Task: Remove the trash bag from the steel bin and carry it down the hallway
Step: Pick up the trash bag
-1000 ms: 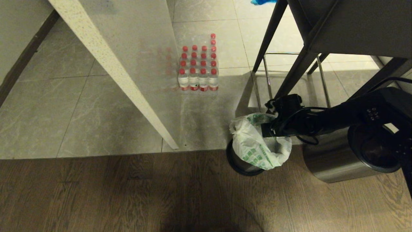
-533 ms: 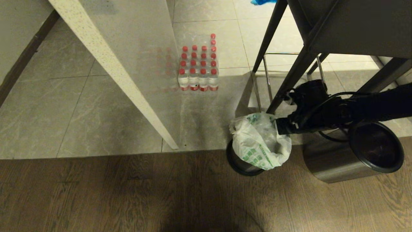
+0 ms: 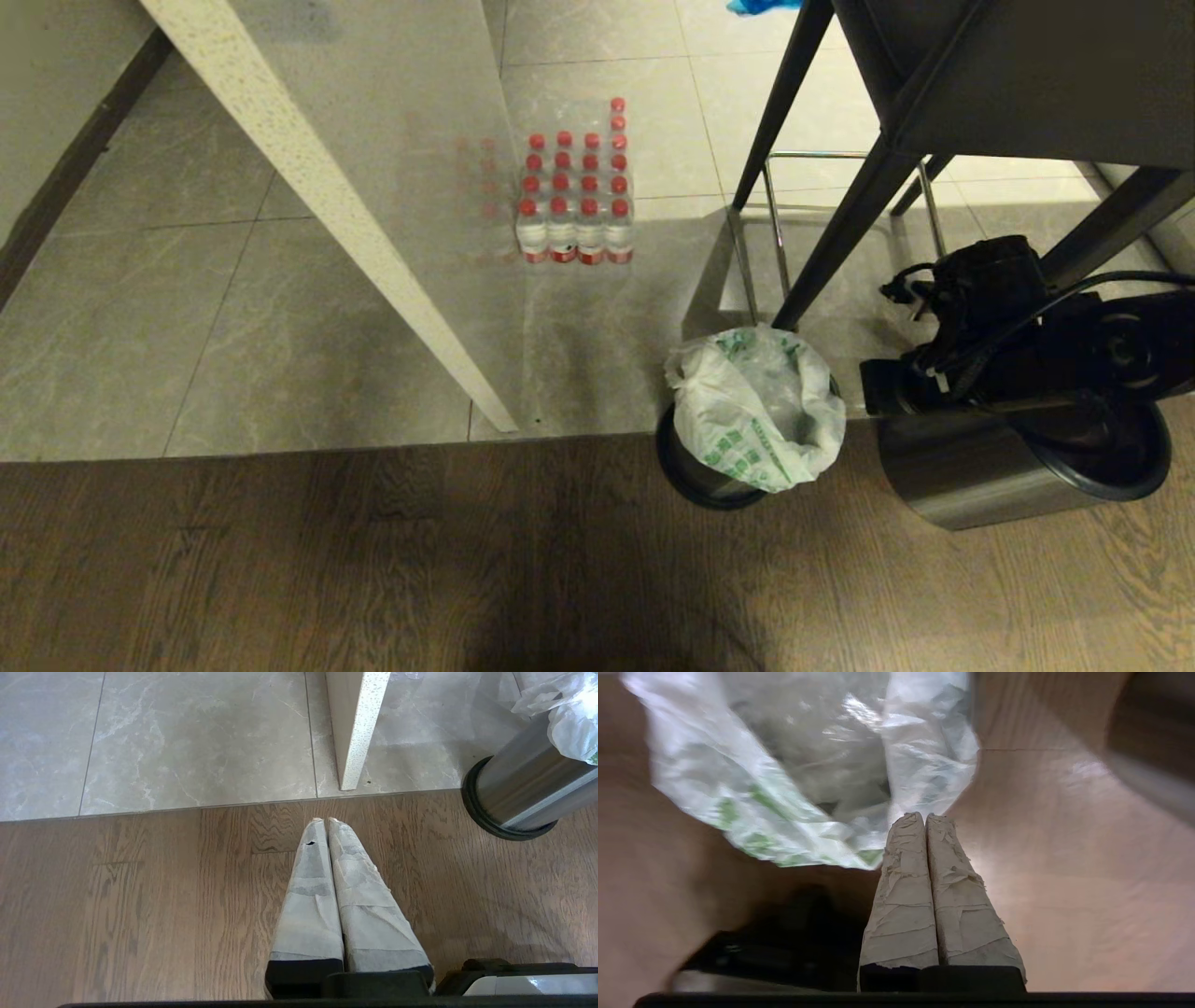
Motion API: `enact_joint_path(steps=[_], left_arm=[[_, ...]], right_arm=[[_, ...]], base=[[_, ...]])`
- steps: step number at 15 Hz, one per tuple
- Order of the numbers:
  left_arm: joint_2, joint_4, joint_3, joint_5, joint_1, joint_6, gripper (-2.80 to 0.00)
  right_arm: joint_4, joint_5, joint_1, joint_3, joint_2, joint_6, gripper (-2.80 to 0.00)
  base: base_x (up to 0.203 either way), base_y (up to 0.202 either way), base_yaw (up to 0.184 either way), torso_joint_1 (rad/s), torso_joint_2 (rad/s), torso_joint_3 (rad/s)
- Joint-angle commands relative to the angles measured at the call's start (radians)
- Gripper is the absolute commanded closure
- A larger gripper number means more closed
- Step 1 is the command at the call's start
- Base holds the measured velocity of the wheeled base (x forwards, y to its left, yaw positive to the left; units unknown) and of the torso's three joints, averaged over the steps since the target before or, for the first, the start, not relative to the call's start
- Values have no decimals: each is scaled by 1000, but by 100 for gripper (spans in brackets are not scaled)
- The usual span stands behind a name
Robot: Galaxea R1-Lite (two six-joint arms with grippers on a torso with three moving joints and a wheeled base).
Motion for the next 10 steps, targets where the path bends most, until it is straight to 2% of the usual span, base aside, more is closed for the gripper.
enact_joint_path(steps=[1,2,3,8,9,10], left_arm=[[0,0,0,0,1,-1,0],[0,0,0,0,0,0,0],[0,0,0,0,0,0,0],[0,0,0,0,0,-1,0],[0,0,0,0,0,-1,0],[0,0,0,0,1,0,0]], right_arm=[[4,46,0,-13,-5,5,0],[5,91,1,-11,-3,-5,0],[4,90,2,-6,5,-11,0],[6,28,2,-3,31,-27,0],[5,28,4,0,32,-32,-280],[6,33,3,3,27,-53,-280]], base=[[0,0,0,0,0,0],[0,0,0,0,0,0],[0,0,0,0,0,0],[0,0,0,0,0,0],[0,0,0,0,0,0],[0,0,0,0,0,0]])
